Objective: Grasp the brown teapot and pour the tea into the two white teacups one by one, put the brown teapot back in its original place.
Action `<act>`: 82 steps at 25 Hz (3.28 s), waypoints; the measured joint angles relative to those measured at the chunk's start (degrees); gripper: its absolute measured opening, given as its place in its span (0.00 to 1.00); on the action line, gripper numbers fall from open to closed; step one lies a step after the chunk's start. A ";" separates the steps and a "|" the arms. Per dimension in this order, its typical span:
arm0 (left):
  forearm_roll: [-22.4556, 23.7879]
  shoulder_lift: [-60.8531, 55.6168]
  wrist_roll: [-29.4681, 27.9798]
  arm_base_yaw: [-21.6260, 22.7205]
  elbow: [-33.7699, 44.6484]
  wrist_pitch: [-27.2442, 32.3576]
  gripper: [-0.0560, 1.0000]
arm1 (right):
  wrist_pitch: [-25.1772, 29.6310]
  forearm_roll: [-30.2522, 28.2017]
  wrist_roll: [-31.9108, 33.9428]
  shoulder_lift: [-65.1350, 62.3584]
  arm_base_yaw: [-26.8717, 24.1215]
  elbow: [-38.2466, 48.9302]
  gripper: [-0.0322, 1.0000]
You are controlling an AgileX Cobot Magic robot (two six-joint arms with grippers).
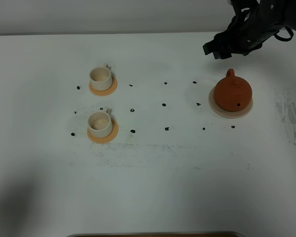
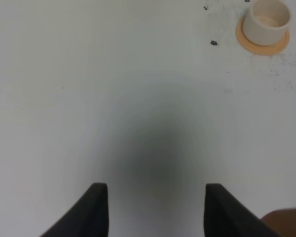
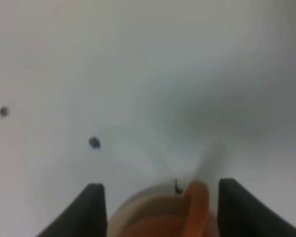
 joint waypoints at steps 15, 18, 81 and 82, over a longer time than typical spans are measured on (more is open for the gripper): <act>0.00 -0.05 -0.10 0.00 0.24 0.34 0.49 | 11.86 -9.25 8.09 8.69 -0.57 -11.10 0.53; 0.00 -0.05 -0.17 0.00 0.24 0.34 0.49 | 12.43 -9.35 8.09 8.69 -1.47 -11.16 0.53; 1.08 -0.05 -0.12 0.00 0.30 0.39 0.49 | 12.79 -6.79 6.53 11.99 -3.41 -11.21 0.53; 1.08 -0.05 -0.12 0.00 0.30 0.39 0.49 | 12.79 -7.25 6.53 11.99 -3.41 -11.21 0.53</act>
